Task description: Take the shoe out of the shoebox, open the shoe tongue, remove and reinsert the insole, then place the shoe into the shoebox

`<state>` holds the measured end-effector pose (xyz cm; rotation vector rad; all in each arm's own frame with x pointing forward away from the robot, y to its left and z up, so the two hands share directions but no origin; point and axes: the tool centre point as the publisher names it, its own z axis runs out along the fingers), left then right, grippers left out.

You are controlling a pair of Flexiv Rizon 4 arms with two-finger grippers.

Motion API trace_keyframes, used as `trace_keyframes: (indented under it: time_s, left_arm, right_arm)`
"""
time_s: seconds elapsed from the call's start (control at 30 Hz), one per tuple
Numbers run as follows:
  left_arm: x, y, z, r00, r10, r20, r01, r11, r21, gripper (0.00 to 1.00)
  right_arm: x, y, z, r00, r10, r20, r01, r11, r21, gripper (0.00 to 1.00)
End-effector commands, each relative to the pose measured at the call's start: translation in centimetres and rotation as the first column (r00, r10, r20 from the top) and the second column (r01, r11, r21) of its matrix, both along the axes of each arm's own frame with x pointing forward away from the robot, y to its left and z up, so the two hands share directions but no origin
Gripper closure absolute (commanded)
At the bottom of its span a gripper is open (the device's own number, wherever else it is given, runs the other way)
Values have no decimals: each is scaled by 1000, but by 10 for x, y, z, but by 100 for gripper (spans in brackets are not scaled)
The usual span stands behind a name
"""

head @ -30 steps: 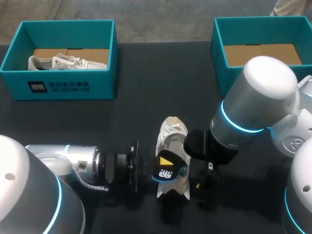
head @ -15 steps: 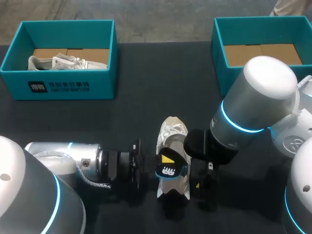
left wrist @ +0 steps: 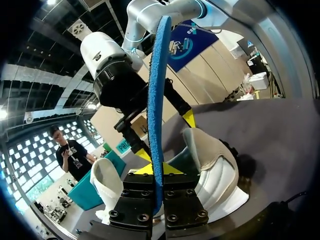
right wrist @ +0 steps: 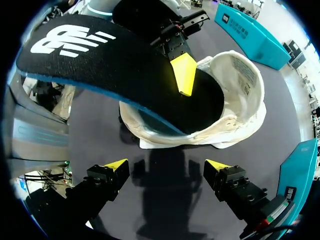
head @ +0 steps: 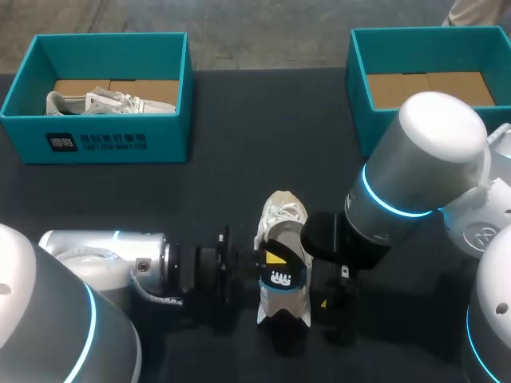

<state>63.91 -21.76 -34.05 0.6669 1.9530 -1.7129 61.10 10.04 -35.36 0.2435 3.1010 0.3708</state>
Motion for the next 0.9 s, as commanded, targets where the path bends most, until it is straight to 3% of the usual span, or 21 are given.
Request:
trace_keyframes:
  time_s: [0.03,0.83,0.9]
  left_arm:
    - [2,-4,-1,1000,1,-3,-1,1000,8,100]
    - [3,-5,-1,999,-4,-32,4,1000,5,100]
    - [3,-5,1,999,-5,-34,5,1000,1,70]
  right_arm:
    - [-1,0,-1,1000,0,3,0,1000,0,0]
    - [-1,0,-1,1000,0,3,0,1000,0,0]
    - [-1,0,-1,1000,0,3,0,1000,0,0]
